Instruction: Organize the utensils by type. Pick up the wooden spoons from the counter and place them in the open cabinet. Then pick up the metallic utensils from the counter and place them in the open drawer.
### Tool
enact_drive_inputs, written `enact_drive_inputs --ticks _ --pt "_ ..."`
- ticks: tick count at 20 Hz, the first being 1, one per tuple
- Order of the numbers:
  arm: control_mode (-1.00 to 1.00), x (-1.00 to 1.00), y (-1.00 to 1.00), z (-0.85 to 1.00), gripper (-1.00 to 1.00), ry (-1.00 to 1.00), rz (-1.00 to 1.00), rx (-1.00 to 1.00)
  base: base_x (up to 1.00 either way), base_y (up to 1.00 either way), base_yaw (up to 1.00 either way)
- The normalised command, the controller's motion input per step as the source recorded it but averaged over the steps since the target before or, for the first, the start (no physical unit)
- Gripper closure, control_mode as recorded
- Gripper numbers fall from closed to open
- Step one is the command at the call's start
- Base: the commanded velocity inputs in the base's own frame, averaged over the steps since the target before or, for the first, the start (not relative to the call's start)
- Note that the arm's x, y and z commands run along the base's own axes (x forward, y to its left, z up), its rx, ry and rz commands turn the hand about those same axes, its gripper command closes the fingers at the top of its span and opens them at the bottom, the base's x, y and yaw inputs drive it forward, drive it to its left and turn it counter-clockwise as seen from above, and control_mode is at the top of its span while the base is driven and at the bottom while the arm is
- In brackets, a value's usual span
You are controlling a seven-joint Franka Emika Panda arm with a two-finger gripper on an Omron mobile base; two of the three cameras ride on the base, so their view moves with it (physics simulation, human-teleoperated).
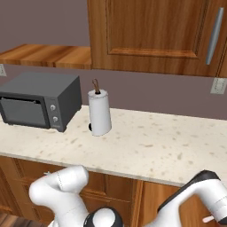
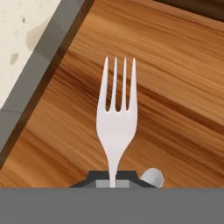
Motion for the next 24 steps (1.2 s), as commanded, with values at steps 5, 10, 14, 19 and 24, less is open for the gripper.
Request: enact_drive_inputs --ticks 5,10,14,19,24 --pt "-1.0 -0.13 0.05 -0.03 1.0 0.01 -0.16 0.0 0.0 0.0 0.0" --pt "-1.0 0.0 0.02 -0.01 1.0 0.17 -0.17 0.0 0.0 0.0 0.0" --pt "-1.0 0.0 0.06 -0.08 1.0 0.22 -0.18 0.0 0.0 0.0 0.0" --pt "-1.0 0.0 0.02 -0.1 1.0 0.18 -0.14 0.0 0.0 0.0 0.0" --pt "-1.0 -0.02 0.11 -0.19 1.0 0.13 -0.12 0.02 0.0 0.0 0.0"
